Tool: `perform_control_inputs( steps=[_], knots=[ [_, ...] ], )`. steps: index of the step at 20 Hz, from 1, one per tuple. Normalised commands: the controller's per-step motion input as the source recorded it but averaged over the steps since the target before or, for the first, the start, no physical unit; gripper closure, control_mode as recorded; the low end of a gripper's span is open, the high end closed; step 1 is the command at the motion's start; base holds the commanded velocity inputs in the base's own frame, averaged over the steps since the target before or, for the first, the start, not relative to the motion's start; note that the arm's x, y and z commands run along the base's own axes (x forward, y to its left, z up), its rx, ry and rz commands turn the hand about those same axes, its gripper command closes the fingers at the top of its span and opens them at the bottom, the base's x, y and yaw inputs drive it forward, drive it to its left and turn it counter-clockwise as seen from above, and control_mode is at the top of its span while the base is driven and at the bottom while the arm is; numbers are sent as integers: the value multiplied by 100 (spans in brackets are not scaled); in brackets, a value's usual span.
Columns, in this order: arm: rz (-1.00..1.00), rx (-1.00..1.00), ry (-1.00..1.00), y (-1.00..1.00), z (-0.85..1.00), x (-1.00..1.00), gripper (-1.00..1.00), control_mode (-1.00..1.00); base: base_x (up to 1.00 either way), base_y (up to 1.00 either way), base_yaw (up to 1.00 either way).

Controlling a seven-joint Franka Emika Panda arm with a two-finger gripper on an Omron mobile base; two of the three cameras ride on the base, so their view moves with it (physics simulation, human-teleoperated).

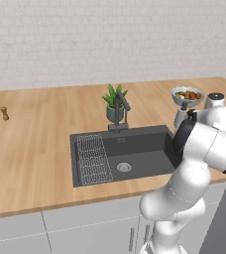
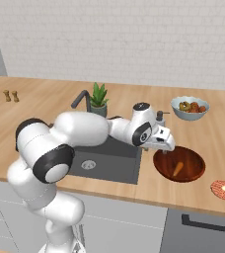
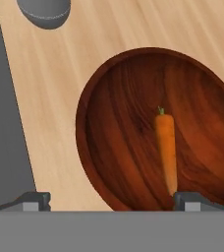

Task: Pick the carrot from the sink and place it in the bowl. Then pick the bowl and place it in the microwave. Then close the microwave door and press the start button.

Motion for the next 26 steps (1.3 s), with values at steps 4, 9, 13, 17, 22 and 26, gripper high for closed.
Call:
perform_control_inputs(
  steps=[4, 9, 13, 17, 22, 26],
  knots=[
    [3, -4, 11, 0, -20, 21, -100, -100, 0, 0, 0],
    [0, -5, 7, 0, -23, 18, -100, -100, 0, 0, 0],
    [0, 0, 0, 5, -24, 22, -100, -100, 0, 0, 0],
    [0, 0, 0, 1, -28, 23, -100, -100, 0, 0, 0],
    [0, 0, 0, -2, -31, 30, -100, -100, 0, 0, 0],
    [0, 0, 1, -18, -26, 13, -100, -100, 0, 0, 0]
  ],
)
